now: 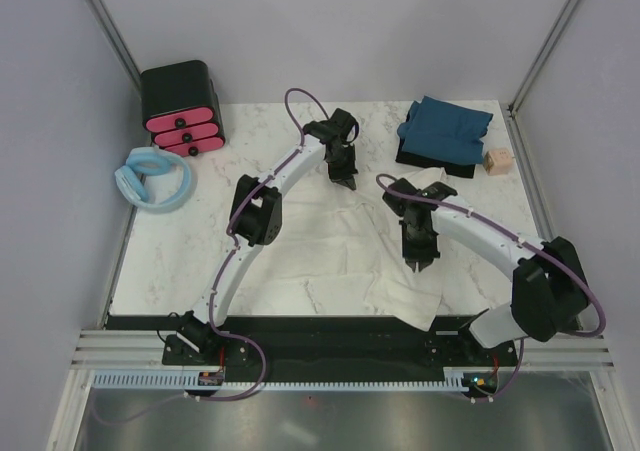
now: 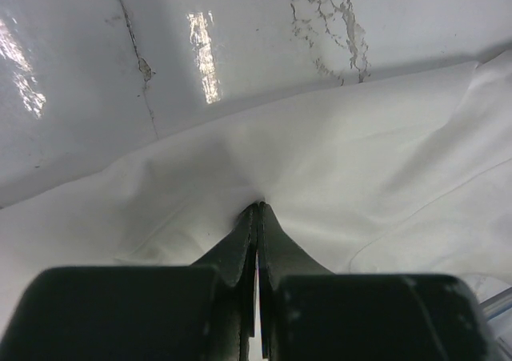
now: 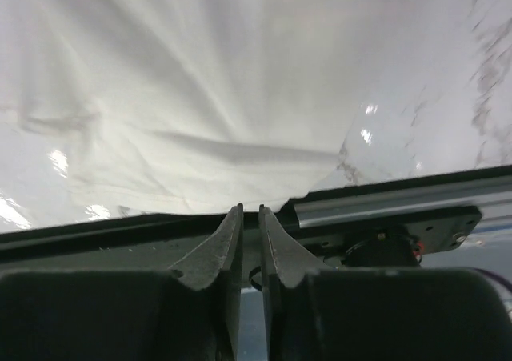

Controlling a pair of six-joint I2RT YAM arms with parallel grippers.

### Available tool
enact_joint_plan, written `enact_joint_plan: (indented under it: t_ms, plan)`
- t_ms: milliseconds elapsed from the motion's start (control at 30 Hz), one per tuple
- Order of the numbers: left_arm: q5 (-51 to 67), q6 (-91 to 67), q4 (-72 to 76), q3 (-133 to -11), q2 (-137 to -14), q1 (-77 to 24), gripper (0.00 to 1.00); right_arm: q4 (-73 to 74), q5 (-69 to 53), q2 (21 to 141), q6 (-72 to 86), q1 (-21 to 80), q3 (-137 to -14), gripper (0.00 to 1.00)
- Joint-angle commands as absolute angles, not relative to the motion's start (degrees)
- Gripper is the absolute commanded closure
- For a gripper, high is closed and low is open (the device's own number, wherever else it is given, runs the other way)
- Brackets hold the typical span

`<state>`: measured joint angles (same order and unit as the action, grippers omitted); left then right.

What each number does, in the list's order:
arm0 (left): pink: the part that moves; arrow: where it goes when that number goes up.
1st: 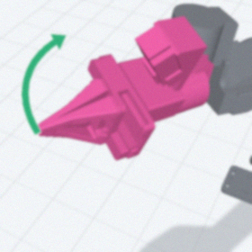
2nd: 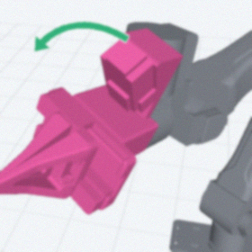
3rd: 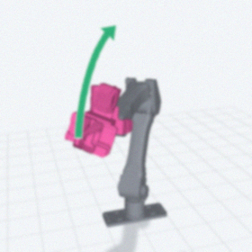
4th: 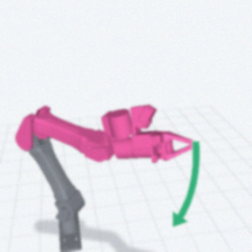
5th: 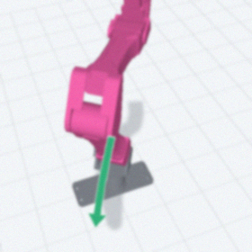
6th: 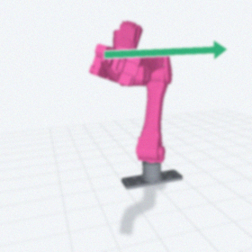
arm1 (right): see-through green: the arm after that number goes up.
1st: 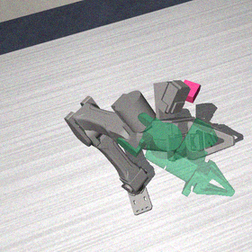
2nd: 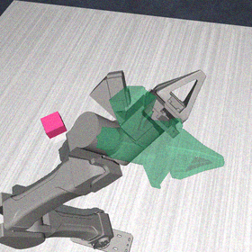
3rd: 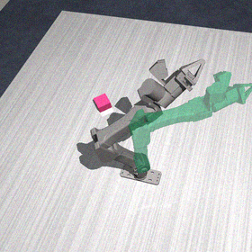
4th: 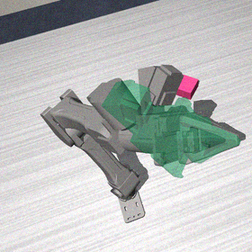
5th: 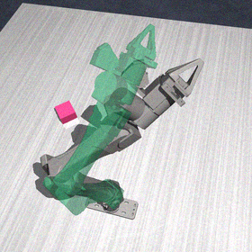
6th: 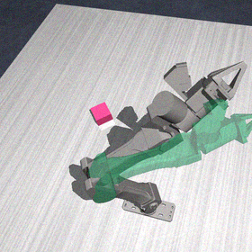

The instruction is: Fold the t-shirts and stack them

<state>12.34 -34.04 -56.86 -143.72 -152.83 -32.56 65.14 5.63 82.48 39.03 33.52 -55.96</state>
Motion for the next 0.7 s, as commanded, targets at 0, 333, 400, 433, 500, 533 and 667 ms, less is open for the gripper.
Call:
enact_joint_plan:
  t_ms: [0, 333, 400, 433, 500, 533, 667]
  plan:
    - [9.9, -30.5, -59.4, -140.3, -152.3, -32.0, 0.98, 63.0, 18.9, 88.8, 35.0, 33.0, -65.8, 0.79]
    - [9.4, -30.8, -59.3, -138.9, -151.3, -32.3, 0.98, 45.4, 17.7, 98.4, 29.4, 32.2, -58.7, 0.74]
    - [9.3, -30.8, -59.4, -138.9, -151.3, -32.3, 0.98, 44.4, 16.2, 100.2, 29.2, 32.0, -57.4, 0.94]
    - [9.1, -30.8, -59.2, -138.9, -151.2, -32.3, 0.98, 44.2, 15.7, 102.2, 29.1, 32.1, -57.0, 1.0]
    - [9.2, -30.8, -59.3, -139.0, -151.2, -32.3, 0.98, 43.7, 14.5, 103.8, 29.2, 32.1, -55.3, 1.0]
    - [9.2, -30.8, -59.2, -139.0, -151.3, -32.3, 0.98, 43.9, 13.2, 104.7, 29.3, 32.2, -54.8, 1.0]
    - [9.1, -30.8, -59.2, -139.0, -151.2, -32.3, 0.98, 44.6, 9.7, 100.6, 31.8, 32.1, -49.5, 1.0]
